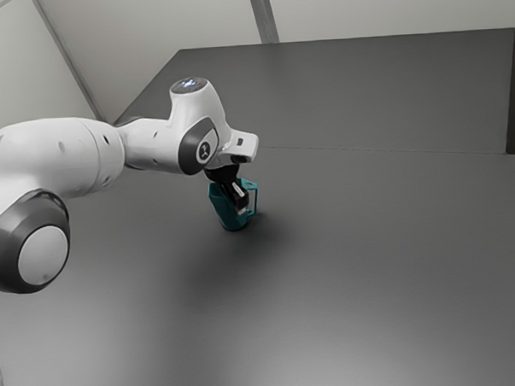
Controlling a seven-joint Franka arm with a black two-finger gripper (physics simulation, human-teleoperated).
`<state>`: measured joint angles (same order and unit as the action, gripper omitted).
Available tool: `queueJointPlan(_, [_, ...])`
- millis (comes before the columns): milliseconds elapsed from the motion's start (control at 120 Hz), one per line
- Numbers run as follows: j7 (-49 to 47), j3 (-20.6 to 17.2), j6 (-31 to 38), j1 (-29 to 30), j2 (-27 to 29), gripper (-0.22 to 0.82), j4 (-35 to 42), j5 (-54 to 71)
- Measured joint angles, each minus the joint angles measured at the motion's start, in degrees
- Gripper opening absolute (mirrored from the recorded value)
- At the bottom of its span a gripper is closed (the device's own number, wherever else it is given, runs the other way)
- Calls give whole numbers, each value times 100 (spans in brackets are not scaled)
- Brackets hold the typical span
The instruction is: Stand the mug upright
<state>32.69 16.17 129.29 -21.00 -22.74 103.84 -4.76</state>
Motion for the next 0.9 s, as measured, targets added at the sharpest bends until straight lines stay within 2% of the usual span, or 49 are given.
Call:
queueJointPlan(142, [7,5,13,-42,54,30,26,-28])
queueJointPlan(317, [-7,28,-45,-81,454,47,71,6])
queueJointPlan(542, [-272,94,-866,13,1503,56,-23,288])
queueJointPlan(633, [-398,104,-1217,68,1739,57,-42,381])
queueJointPlan(700, [-492,-23,-1529,299,1841,58,-223,497])
queueJointPlan(792, [-620,-387,-1992,820,2063,59,-415,643])
queueJointPlan(900, [-787,-478,-2565,1097,2145,60,-887,816])
